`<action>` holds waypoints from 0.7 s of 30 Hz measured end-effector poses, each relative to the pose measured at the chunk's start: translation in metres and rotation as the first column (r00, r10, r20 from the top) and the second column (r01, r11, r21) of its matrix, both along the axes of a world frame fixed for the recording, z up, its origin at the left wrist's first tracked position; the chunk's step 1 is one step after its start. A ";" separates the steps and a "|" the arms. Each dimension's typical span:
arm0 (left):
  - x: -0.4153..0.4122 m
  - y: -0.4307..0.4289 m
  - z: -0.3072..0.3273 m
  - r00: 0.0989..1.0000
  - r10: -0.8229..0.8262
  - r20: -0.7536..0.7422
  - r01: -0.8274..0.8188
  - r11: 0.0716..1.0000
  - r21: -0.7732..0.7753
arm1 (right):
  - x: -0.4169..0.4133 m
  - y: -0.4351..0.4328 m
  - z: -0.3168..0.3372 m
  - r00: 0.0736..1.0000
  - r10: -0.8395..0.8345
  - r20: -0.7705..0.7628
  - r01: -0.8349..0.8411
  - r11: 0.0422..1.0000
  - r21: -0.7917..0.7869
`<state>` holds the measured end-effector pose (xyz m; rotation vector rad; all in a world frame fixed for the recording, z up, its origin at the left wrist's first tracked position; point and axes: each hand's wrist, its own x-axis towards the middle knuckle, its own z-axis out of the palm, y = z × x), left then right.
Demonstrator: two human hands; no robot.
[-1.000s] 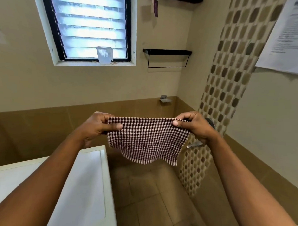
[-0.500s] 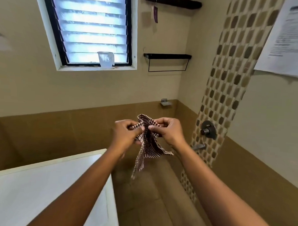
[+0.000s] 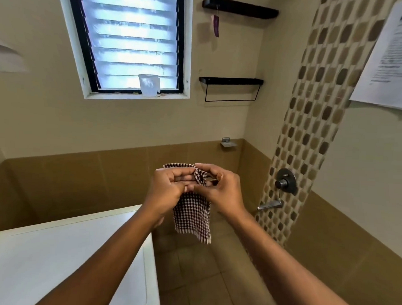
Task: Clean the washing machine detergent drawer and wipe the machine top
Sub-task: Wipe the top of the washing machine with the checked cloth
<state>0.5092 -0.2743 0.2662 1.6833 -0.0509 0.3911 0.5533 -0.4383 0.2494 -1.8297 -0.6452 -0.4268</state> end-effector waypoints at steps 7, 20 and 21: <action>0.004 0.042 -0.017 1.000 0.019 -0.015 -0.009 0.871 0.490 | 0.018 -0.012 0.016 0.950 0.278 -0.140 -0.272 0.960 0.059; 0.002 0.019 -0.066 0.946 -0.176 -0.273 0.070 0.930 -0.360 | 0.030 -0.028 -0.032 0.555 0.603 -0.573 -0.149 0.750 0.644; 0.004 0.020 -0.073 0.947 -0.162 -0.278 0.049 0.926 -0.374 | 0.023 -0.024 -0.053 0.516 0.526 -0.676 -0.146 0.832 0.535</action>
